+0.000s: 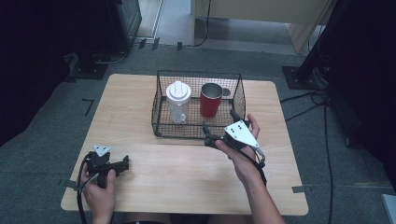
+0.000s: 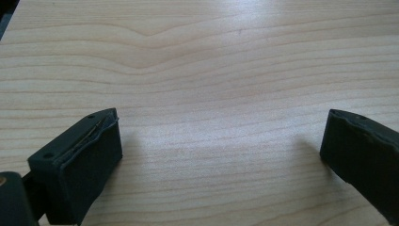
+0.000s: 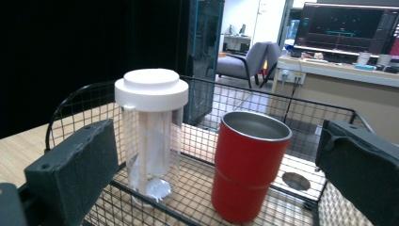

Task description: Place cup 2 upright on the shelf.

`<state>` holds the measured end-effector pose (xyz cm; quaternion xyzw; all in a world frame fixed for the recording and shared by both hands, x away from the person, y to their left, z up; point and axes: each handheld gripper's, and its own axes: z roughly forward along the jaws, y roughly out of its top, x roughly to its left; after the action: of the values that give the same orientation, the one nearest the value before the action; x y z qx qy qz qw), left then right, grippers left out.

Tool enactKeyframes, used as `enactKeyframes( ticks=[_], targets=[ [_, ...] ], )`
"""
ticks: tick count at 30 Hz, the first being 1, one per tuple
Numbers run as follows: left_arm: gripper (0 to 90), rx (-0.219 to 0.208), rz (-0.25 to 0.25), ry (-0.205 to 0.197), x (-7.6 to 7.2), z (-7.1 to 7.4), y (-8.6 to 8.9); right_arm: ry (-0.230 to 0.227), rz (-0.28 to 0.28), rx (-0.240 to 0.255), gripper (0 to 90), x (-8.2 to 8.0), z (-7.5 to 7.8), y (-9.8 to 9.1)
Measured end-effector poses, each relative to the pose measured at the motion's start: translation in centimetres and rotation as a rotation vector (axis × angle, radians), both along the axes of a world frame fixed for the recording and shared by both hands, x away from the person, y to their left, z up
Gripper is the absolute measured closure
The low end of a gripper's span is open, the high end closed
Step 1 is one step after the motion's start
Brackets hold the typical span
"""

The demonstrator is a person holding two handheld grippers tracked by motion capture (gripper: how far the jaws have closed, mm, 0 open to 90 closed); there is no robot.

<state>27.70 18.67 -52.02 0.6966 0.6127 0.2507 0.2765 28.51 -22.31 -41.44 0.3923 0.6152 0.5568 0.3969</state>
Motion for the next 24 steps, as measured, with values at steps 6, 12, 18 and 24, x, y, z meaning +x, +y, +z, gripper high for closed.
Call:
enactKeyframes(
  ticks=[6,12,18,24],
  targets=[
    [0.0,-0.001,0.0,-0.001,0.0,0.0,0.0,0.001,-0.029,0.006,0.0,-1.0,-0.7,-1.6],
    [0.0,0.0,0.0,-0.001,0.0,0.0,0.0,0.014,-0.069,0.012,0.0,-1.3,-1.8,-3.1],
    [0.0,0.0,0.001,-0.002,0.0,0.0,0.0,0.03,-0.102,0.022,0.0,-1.8,-2.7,-4.6],
    [0.0,0.0,0.0,-0.002,0.0,0.0,0.0,0.041,-0.125,0.035,0.0,-2.5,-3.4,-5.9]
  ],
)
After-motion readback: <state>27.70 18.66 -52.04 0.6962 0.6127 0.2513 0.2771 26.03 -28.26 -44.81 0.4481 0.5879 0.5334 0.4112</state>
